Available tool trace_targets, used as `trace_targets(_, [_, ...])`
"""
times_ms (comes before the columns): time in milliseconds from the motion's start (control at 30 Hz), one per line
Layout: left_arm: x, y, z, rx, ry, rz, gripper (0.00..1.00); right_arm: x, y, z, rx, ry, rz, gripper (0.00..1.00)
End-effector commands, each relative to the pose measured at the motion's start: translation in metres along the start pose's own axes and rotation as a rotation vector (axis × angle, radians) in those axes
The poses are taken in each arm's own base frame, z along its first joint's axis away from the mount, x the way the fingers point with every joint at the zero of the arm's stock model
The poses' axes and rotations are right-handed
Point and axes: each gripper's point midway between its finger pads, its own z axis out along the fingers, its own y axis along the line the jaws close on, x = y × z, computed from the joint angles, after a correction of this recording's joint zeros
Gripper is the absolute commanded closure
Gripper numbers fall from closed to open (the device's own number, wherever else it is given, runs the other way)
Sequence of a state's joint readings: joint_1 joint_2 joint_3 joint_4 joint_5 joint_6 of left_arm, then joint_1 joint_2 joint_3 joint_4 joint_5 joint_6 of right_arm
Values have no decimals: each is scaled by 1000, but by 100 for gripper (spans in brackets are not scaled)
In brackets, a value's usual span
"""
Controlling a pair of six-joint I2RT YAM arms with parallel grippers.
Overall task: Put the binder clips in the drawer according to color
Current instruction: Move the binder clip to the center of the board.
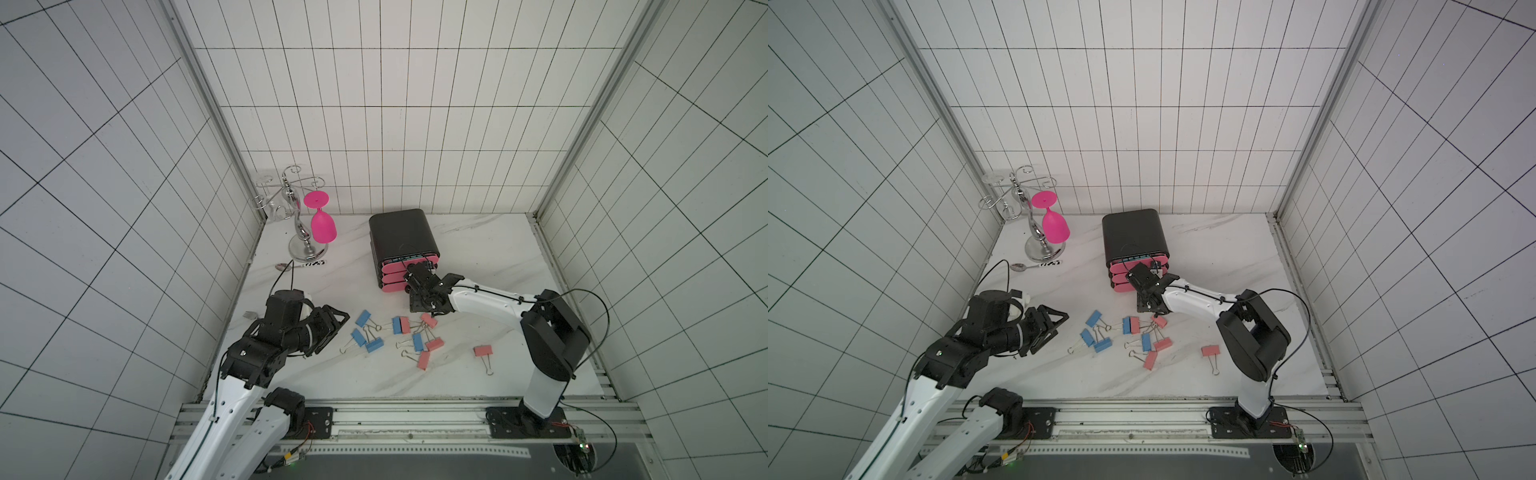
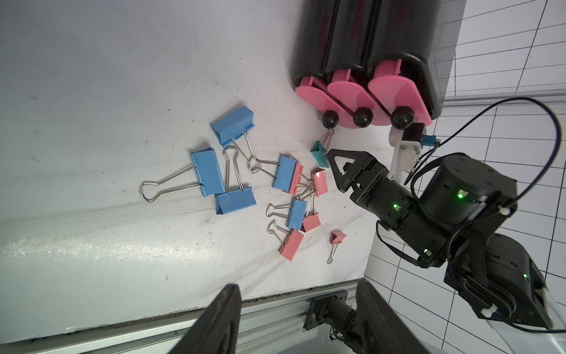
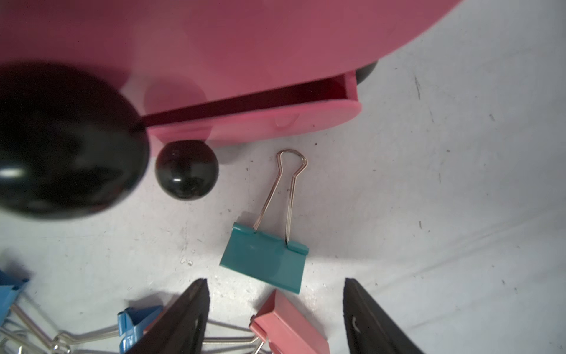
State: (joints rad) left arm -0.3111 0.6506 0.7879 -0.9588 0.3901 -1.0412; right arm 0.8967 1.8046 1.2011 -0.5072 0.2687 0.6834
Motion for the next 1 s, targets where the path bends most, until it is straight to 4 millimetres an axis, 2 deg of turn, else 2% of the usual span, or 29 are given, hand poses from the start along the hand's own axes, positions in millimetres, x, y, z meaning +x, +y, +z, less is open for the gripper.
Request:
trace_targets(0, [0,8,-5,-23,-22,-13,37,-6,3,5,37,-39,-5,29])
trace_targets(333, [8,15,-14,-24,-26,-27,36,0,3,25,71,-30,29,30])
trace_targets(500, [10,19,-17,-30,-25,-20,36,4,3,27,68,-17,62,35])
trace_targets(600, [9,19,-14,-22,-30,-22,36,6,-2,23,67,-28,77,46])
trace_targets(633, [9,18,-14,-18,-30,-23,36,7,-5,21,74,-33,83,49])
trace_targets(800, [5,9,-15,6,-38,-14,36,17,-30,11,114,-30,117,50])
trace_targets(967, [0,-1,-12,32,-45,-9,36,35,-73,1,169,-6,165,51])
